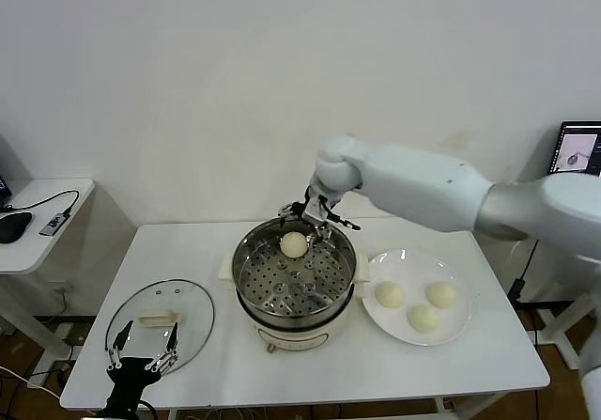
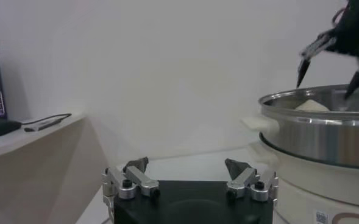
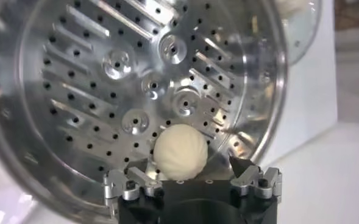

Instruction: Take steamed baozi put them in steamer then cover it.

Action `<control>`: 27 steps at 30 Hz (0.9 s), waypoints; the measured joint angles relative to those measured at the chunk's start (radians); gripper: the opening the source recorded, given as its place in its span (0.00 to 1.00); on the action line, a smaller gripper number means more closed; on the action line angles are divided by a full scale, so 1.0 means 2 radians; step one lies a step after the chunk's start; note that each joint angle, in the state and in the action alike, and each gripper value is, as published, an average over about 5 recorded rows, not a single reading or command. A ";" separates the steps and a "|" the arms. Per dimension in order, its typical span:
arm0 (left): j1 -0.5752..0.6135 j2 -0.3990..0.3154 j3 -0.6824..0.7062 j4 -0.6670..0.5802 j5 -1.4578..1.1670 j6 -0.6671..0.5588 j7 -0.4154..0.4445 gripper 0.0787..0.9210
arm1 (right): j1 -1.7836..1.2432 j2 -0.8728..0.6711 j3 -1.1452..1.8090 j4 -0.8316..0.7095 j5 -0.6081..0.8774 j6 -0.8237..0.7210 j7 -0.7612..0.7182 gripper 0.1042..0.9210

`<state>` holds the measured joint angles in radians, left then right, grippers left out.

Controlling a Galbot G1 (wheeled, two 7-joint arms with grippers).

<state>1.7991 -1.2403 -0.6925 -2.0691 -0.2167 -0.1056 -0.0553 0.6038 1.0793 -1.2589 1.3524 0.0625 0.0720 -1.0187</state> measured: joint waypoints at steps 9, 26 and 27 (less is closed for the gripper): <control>-0.004 0.010 0.002 -0.005 0.000 0.001 0.001 0.88 | 0.023 -0.127 0.002 0.107 0.055 -0.125 -0.015 0.88; -0.003 0.012 0.001 0.004 0.003 0.001 0.002 0.88 | -0.084 -0.267 0.069 0.151 0.008 -0.188 -0.013 0.88; -0.003 0.011 0.001 0.005 0.003 0.001 0.002 0.88 | -0.093 -0.268 0.074 0.148 0.002 -0.190 -0.012 0.88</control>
<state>1.7940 -1.2181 -0.6914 -2.0592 -0.2106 -0.1038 -0.0509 0.4174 0.5423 -1.1103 1.6489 0.0672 -0.3082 -1.0432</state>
